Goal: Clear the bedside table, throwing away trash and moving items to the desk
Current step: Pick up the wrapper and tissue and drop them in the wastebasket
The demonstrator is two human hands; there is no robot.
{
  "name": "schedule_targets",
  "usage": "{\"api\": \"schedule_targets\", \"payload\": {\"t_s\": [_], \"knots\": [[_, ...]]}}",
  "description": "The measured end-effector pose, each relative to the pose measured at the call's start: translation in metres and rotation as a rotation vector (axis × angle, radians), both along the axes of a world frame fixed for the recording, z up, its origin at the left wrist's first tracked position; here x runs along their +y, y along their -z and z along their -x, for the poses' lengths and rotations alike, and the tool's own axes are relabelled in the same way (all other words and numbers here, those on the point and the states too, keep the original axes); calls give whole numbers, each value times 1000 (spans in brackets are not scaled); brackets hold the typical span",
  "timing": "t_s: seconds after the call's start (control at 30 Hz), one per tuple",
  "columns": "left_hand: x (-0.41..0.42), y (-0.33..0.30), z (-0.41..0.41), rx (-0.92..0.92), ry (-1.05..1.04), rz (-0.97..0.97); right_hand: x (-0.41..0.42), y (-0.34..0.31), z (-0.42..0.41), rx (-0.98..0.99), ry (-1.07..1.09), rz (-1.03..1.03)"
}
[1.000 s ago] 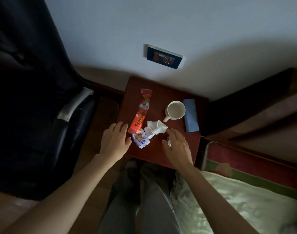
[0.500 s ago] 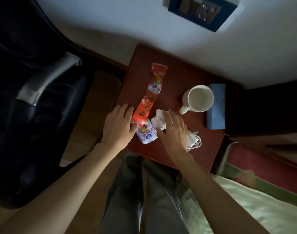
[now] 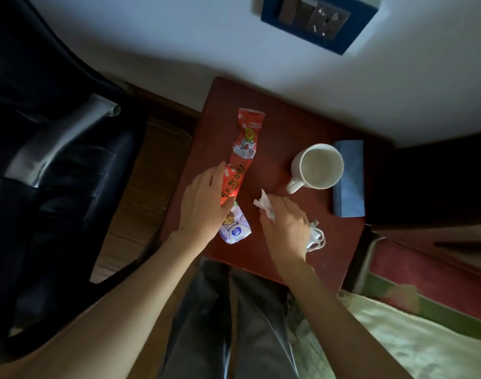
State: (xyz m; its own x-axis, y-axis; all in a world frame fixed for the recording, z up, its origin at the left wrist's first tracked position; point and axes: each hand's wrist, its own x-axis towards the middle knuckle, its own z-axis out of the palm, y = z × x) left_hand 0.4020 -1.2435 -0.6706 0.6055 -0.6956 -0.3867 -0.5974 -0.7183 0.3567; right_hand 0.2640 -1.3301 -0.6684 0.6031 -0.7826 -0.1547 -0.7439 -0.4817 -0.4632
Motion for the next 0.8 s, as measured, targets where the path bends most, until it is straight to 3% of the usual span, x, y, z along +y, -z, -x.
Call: {"api": "schedule_targets", "payload": {"t_s": [0.17,0.43,0.8], "knots": [[-20,2,6,115,-215,72,-3,-5,16,-80,7,-89],[-17,-7,16,149,-463,258,-9,-12,32,-134,5,-15],[68,-140,45,89,-630,373,2,-127,30,-188,-229,-94]]}}
